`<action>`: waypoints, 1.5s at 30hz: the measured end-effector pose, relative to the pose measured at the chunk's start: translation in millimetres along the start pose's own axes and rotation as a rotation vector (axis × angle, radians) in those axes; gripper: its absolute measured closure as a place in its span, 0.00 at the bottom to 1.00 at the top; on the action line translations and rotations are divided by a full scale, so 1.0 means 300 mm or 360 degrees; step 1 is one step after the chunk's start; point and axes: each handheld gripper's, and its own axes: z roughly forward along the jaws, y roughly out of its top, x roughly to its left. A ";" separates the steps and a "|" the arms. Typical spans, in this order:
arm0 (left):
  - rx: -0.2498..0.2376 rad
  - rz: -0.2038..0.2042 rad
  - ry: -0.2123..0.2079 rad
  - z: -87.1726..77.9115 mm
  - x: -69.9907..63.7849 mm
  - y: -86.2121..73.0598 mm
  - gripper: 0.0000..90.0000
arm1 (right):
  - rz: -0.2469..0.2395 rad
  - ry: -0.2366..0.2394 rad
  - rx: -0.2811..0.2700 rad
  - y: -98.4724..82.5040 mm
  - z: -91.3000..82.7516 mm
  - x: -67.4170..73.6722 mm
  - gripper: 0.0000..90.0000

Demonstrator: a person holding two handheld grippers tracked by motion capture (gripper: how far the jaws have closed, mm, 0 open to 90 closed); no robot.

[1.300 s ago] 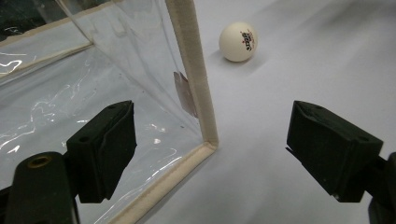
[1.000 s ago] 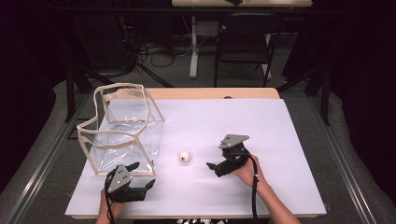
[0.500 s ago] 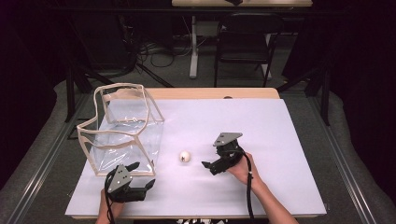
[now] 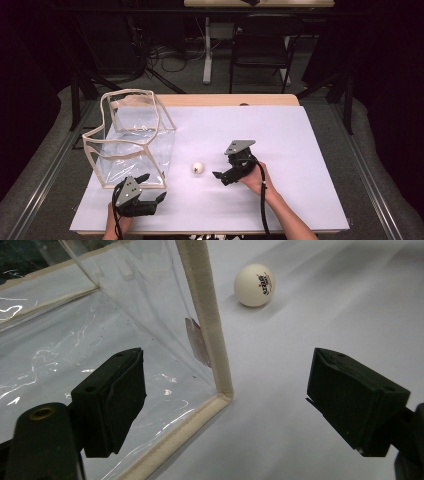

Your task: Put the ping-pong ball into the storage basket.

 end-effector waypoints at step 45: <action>-0.0008 0.0001 -0.0006 -0.004 0.000 -0.001 0.18 | -0.0065 0.0102 0.0034 0.061 0.139 0.071 0.00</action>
